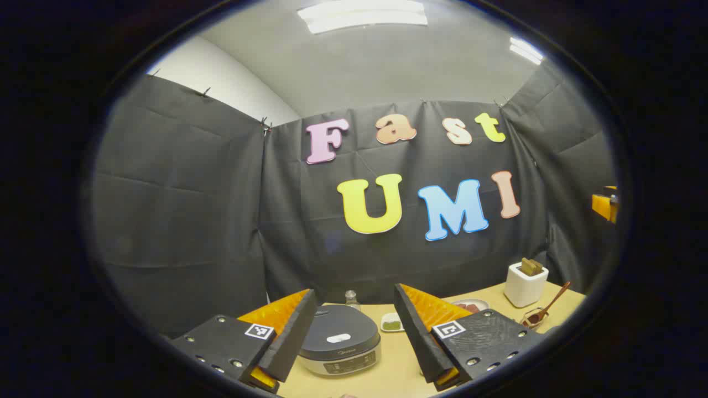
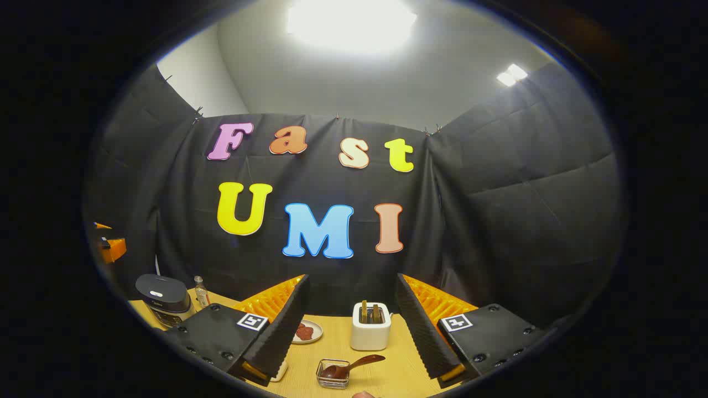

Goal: Close the left gripper, press the button to open the rice cooker; take a wooden spoon from the chopstick holder with the right hand, scoop a spoonful of rice and pour it into the rice cooker, then put the wooden spoon back into the chopstick holder.

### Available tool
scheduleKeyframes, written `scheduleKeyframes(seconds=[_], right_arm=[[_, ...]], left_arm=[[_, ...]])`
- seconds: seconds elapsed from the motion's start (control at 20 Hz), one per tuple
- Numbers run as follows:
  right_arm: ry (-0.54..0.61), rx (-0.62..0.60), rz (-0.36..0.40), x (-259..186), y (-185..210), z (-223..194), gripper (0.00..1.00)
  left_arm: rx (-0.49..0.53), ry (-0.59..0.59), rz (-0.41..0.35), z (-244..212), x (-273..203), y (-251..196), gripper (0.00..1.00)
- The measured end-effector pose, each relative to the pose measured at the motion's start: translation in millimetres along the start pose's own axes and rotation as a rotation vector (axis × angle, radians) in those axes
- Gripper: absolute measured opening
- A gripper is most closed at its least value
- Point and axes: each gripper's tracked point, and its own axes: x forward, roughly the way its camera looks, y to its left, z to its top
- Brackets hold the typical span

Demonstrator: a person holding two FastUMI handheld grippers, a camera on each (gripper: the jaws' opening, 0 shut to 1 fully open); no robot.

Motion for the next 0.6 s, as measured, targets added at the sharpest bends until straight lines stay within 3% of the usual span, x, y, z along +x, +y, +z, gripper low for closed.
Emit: scheduleKeyframes(seconds=[0.6], right_arm=[[0.044, 0.028, -0.041, -11, -22, -12, 0.98]], left_arm=[[-0.014, -0.029, 0.0, 11, -13, 1, 0.87]])
